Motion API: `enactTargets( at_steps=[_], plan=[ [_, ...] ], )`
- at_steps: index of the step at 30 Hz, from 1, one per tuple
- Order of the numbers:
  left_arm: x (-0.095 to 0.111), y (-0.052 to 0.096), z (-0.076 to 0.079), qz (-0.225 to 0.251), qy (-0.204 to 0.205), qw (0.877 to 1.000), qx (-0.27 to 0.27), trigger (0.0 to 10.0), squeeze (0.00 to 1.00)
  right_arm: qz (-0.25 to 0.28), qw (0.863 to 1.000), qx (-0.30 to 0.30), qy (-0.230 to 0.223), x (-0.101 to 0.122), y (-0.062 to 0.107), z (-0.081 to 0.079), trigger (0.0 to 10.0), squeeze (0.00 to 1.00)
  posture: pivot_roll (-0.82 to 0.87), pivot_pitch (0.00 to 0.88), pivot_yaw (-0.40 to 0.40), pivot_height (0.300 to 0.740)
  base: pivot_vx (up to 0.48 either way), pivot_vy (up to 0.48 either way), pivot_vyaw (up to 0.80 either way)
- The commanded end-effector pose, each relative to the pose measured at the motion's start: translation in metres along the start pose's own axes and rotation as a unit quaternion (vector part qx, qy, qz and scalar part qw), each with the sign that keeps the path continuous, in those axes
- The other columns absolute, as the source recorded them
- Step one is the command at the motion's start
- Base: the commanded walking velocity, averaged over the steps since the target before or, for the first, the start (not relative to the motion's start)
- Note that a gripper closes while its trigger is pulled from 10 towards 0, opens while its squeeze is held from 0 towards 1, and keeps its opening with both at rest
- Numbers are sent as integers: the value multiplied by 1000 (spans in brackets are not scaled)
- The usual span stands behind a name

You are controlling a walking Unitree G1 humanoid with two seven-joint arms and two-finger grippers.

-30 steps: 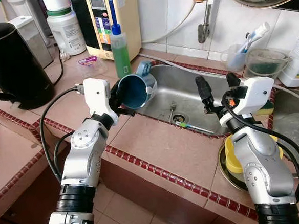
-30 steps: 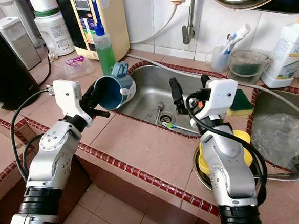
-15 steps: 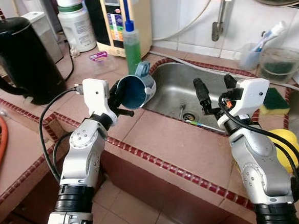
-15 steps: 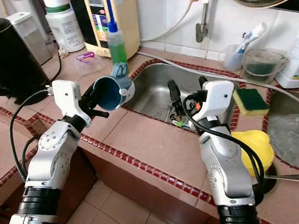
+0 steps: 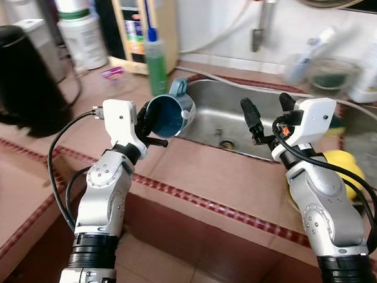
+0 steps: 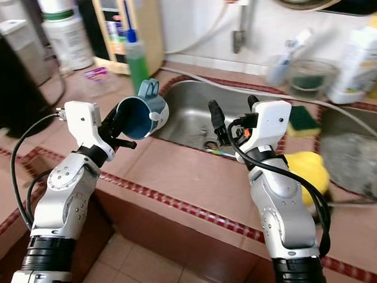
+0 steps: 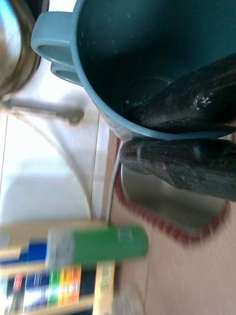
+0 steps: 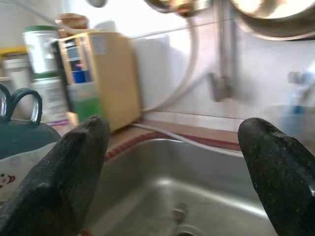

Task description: Kitchen organization

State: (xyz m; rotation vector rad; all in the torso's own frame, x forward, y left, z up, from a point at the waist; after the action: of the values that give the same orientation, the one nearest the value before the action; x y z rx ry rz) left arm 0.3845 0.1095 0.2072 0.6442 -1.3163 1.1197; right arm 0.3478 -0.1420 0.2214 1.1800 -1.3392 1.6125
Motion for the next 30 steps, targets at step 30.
enactTargets(
  at_steps=[30],
  plan=[
    [5, 2, -7, -3, -3, 1000, 7, 10000, 0, 8, 1000, -1, 3, 3, -1, 3, 10000, 0, -153, 88, 56, 740, 0, 217, -439]
  ],
)
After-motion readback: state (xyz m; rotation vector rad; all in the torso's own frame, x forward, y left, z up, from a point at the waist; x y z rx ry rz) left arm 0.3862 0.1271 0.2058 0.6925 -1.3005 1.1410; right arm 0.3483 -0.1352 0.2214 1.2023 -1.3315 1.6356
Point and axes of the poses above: a point about 5 cm out from each wrist's last joint towards the gripper, its own y axis pointing back from the gripper into the wrist, its own x axis along the axis of the wrist's last joint, z = x × y, the point moved 4 cm from there along -y, pointing out of the wrist towards the gripper, and after that the axes turned 8 degrees about y, right-handed, at the moved point
